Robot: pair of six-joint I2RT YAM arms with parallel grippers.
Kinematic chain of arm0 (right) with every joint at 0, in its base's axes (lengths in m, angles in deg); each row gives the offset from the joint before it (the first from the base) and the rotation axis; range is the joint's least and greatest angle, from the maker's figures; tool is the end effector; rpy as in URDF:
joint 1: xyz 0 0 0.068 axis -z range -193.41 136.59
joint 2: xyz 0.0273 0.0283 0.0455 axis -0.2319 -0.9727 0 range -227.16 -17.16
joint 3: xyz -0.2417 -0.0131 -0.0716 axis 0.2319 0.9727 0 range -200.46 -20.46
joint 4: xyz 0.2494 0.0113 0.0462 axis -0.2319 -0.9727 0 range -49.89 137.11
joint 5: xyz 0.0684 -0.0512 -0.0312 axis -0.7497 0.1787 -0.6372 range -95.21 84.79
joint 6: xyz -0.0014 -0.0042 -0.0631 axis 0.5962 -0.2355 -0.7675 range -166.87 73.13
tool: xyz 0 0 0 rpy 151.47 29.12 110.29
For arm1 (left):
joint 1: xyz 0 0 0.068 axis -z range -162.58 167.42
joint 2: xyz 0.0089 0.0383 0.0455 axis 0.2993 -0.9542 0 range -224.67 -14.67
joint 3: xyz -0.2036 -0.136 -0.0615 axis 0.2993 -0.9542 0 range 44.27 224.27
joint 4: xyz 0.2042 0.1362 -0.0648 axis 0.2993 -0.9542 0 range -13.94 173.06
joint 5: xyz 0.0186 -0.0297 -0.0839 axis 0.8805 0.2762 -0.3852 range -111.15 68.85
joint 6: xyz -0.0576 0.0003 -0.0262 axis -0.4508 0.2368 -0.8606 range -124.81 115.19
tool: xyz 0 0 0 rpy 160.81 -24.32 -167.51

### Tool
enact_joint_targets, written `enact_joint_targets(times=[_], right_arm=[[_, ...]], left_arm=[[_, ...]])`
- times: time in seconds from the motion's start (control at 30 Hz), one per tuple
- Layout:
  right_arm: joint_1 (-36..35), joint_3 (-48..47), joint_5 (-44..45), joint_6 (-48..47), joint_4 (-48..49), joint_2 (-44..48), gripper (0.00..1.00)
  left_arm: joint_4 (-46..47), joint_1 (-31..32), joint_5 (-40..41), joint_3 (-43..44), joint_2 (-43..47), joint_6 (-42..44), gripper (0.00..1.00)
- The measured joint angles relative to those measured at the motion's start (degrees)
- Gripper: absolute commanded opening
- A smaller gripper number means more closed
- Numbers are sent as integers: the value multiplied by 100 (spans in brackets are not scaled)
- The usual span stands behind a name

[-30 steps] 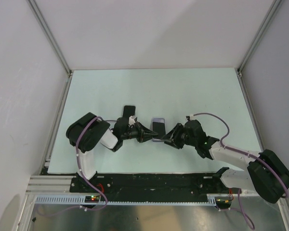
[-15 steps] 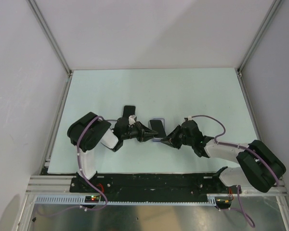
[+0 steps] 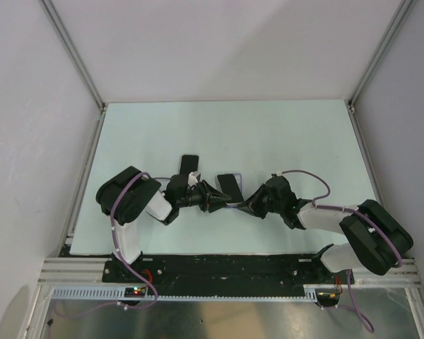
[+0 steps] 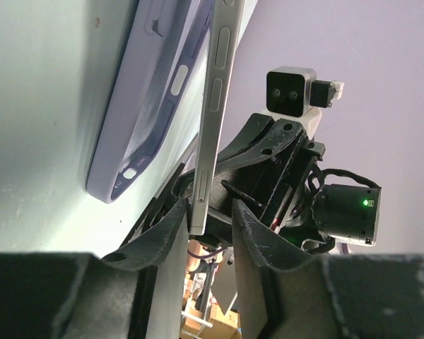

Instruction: Put the phone into the phone case

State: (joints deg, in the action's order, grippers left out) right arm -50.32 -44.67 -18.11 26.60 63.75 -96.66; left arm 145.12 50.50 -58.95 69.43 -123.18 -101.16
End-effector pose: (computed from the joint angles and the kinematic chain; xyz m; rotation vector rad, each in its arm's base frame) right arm 0.1972 0.1616 0.1159 0.6695 2.4696 1.1734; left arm 0.2257 -0.1826 0.0746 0.7910 -2.3697 1.8592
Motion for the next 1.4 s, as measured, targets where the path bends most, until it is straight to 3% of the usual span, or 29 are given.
enact_joint_targets(times=[0.1,0.3,0.6,0.8,0.93,1.03,1.2,1.4], right_arm=[[-50,0,42,-20,0,0,6],[-101,229,173,-144,-7,323,26],[-109,304,531,-638,-334,1246,37],[-11,-431,745,-1440,-745,776,41],[216,-1001,706,-1987,-839,116,42],[326,-1340,708,-2343,-997,-267,43],[452,-1670,684,-2835,-1189,-638,49],[592,-1893,597,-3211,-1290,-973,56]], left_arm=[[-28,-7,-11,0,0,52,29],[-192,-11,-20,0,31,260,26],[-625,72,-9,-223,348,634,26],[-1154,116,4,-472,640,914,26],[-2022,116,66,-466,1139,1298,25],[-3224,111,284,-107,1615,1899,21],[-5377,48,1099,1272,1950,3171,14],[-6701,11,1941,2385,1707,4107,13]])
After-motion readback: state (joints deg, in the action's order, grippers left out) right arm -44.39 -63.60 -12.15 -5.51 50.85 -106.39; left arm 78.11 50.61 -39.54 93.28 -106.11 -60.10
